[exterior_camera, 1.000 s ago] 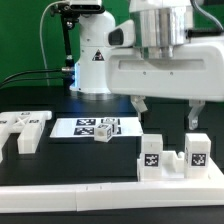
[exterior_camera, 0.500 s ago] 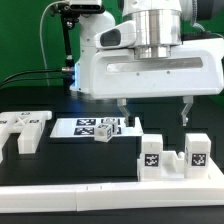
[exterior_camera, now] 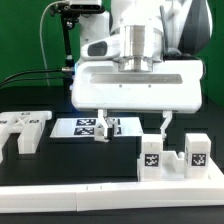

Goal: Assemble chair

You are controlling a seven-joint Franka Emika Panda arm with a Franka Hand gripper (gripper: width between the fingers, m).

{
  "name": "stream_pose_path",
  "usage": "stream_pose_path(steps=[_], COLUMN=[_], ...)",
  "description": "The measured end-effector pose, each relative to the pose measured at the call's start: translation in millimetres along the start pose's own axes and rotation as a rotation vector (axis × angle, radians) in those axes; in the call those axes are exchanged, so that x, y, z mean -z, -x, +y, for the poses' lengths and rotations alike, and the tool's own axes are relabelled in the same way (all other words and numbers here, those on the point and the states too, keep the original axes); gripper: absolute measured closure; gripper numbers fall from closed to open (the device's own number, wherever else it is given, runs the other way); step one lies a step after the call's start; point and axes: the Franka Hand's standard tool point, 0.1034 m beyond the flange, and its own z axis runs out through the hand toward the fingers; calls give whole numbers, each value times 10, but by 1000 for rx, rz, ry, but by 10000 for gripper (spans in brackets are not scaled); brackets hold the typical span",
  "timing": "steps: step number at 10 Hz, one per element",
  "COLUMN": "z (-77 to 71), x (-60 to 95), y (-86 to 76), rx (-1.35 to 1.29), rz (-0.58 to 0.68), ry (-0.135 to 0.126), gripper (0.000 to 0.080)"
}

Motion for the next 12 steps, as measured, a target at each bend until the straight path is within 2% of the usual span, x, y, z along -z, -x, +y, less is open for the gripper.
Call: stream_pose_path(steps=[3, 4, 7, 10, 11, 12], z=[-115, -135, -171, -148, -149, -150], x=[-247, -277, -446, -480, -480, -480], y=[318, 288, 382, 381, 381, 381], rx=[4, 1, 15, 12, 12, 12], rz=[-73, -79, -89, -93, -93, -92], ry=[-14, -17, -12, -8, -8, -8], gripper=[150, 150, 150, 150, 290, 290])
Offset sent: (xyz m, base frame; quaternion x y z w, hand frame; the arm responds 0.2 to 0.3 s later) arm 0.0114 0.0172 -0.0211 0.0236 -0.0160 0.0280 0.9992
